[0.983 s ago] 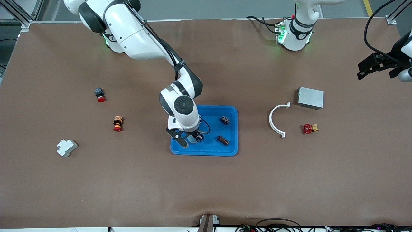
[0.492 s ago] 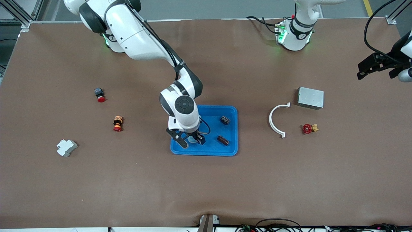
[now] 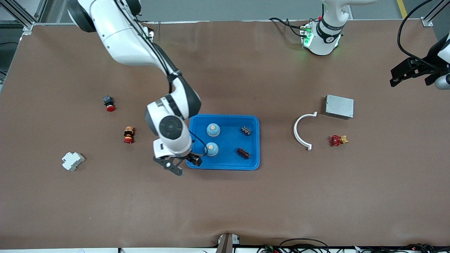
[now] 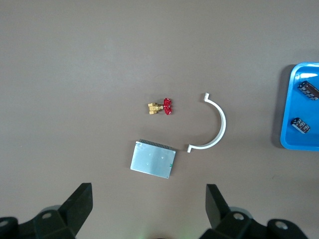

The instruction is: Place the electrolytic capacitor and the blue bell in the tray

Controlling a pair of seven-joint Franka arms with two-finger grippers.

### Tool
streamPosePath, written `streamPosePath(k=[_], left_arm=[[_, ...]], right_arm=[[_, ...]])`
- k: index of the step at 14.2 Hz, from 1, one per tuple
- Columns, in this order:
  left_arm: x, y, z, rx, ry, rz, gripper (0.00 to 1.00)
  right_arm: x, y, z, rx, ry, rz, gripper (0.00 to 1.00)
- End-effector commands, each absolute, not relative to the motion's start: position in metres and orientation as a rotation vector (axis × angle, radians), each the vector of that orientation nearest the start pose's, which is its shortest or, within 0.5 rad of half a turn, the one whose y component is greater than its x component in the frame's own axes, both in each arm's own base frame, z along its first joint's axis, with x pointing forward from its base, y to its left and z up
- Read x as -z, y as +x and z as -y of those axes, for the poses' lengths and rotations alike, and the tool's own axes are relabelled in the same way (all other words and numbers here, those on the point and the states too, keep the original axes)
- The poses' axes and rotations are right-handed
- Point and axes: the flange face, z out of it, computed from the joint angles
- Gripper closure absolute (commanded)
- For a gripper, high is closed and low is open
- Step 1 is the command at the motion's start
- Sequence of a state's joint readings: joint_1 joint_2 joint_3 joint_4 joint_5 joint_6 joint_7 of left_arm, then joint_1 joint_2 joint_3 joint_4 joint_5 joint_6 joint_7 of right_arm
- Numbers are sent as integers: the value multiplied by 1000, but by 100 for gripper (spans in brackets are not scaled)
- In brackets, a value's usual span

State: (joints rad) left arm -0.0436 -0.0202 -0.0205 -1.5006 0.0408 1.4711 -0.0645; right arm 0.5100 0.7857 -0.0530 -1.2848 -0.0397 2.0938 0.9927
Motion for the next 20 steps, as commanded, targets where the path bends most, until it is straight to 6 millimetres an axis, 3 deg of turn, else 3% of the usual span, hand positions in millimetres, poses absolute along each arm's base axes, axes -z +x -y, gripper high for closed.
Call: streamPosePath(k=[1, 6, 12, 13, 15, 20], left_arm=[[-661, 532, 35, -18, -3111, -14, 0], [-662, 532, 40, -16, -3112, -12, 0], [-666, 531, 41, -4, -3117, -22, 0], [-667, 530, 42, -2, -3119, -23, 0], [-669, 528, 52, 5, -3118, -44, 0], [-676, 513, 63, -34, -3112, -76, 0]], right_arm=[[-324, 687, -280, 95, -3134, -592, 0], [-414, 698, -144, -21, -3214, -217, 0], [-483, 676, 15, 5, -3225, 92, 0], [-492, 668, 31, 10, -3223, 76, 0], [-513, 650, 45, 38, -3216, 54, 0], [-563, 612, 45, -29, -3186, 5, 0]])
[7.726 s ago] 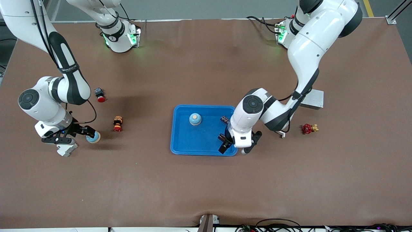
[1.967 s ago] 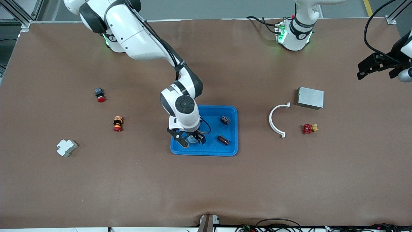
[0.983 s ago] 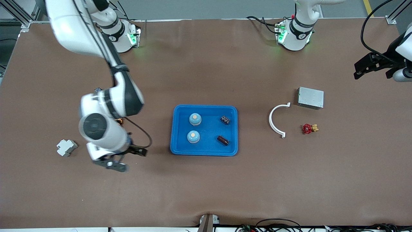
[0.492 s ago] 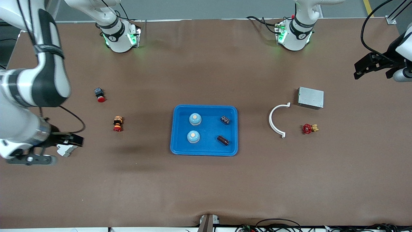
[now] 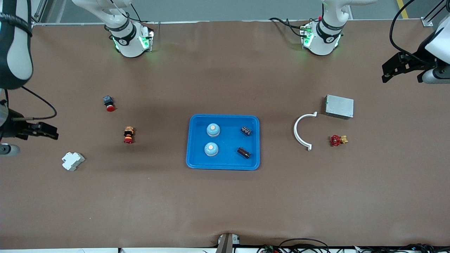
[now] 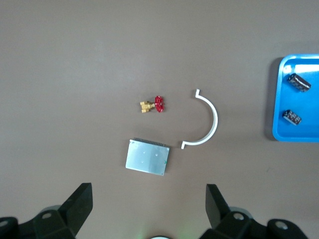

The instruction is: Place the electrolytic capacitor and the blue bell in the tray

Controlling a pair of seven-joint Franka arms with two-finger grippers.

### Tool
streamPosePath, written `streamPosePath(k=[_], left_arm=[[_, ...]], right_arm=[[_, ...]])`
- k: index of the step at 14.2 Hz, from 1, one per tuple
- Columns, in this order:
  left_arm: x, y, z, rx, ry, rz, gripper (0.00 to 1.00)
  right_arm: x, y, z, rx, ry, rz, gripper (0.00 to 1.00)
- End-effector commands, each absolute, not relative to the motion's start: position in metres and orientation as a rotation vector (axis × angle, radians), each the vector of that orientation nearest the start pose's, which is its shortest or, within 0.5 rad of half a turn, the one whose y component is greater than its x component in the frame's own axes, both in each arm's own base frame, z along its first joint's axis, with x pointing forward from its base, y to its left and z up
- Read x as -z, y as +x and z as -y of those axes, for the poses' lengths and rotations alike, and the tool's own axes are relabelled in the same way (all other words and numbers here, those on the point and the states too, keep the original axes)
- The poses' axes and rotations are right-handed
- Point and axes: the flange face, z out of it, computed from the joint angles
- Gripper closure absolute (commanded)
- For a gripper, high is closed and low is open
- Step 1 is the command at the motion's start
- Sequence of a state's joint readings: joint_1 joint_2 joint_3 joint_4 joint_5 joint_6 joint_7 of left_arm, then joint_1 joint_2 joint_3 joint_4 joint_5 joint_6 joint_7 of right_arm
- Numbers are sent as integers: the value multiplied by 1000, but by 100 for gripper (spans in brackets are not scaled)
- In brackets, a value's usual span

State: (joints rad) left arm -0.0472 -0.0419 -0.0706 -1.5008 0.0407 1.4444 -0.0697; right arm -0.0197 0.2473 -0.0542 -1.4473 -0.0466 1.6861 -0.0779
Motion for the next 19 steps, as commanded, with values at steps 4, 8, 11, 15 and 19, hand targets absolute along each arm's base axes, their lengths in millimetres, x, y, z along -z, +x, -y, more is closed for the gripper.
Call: streamPosePath(k=[4, 8, 11, 15, 19], left_arm=[[-674, 514, 69, -37, -3113, -93, 0], [-671, 512, 74, -48, -3109, -105, 0], [-672, 511, 73, -46, -3110, -101, 0], [-675, 512, 75, -35, -3114, -104, 0], [-672, 516, 77, -39, -3136, -128, 0]], right_arm=[[-588, 580, 40, -2, -3163, -72, 0], [-616, 559, 36, 24, -3127, -156, 0], [-628, 548, 33, 20, -3100, -160, 0], [-640, 536, 32, 10, -3093, -176, 0], [-642, 534, 31, 3, -3093, -178, 0]])
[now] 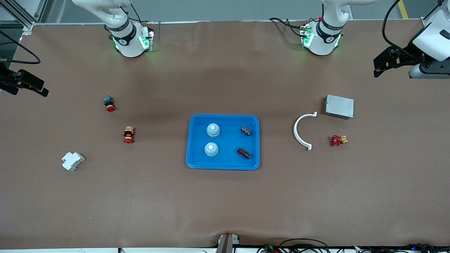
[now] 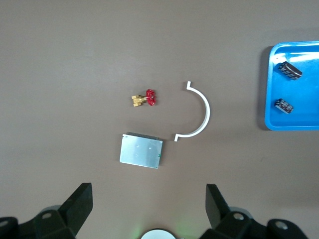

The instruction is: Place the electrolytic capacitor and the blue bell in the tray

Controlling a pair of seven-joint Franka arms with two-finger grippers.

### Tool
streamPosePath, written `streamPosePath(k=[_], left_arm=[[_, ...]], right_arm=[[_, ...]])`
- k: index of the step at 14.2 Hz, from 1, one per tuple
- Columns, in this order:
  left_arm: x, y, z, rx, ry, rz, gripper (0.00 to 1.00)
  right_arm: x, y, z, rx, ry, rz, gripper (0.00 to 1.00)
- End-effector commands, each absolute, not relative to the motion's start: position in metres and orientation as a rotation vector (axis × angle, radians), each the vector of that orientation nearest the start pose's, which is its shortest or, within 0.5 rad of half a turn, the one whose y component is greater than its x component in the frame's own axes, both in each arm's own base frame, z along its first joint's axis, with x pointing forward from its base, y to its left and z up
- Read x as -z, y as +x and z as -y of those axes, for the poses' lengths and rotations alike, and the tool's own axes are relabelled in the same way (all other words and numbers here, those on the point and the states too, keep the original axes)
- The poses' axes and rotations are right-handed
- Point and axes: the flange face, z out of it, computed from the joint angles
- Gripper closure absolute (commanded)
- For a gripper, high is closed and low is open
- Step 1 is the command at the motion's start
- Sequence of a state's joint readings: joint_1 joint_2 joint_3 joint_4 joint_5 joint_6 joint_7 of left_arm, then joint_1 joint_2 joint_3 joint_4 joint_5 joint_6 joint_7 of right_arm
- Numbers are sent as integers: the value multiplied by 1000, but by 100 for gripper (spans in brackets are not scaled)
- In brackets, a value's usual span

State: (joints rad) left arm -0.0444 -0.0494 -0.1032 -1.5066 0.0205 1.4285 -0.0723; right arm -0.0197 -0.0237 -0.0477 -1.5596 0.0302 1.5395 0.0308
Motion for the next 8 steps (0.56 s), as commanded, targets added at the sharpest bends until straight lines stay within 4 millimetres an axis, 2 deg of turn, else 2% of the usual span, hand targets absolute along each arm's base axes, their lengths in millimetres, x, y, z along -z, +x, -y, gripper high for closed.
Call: streamPosePath(k=[1, 8], left_arm=[[-671, 517, 76, -41, -3135, -126, 0], [-672, 518, 70, -40, -3128, -112, 0]], right_arm=[[-643, 533, 31, 0, -3094, -178, 0], [-644, 530, 30, -31, -3111, -162, 0]])
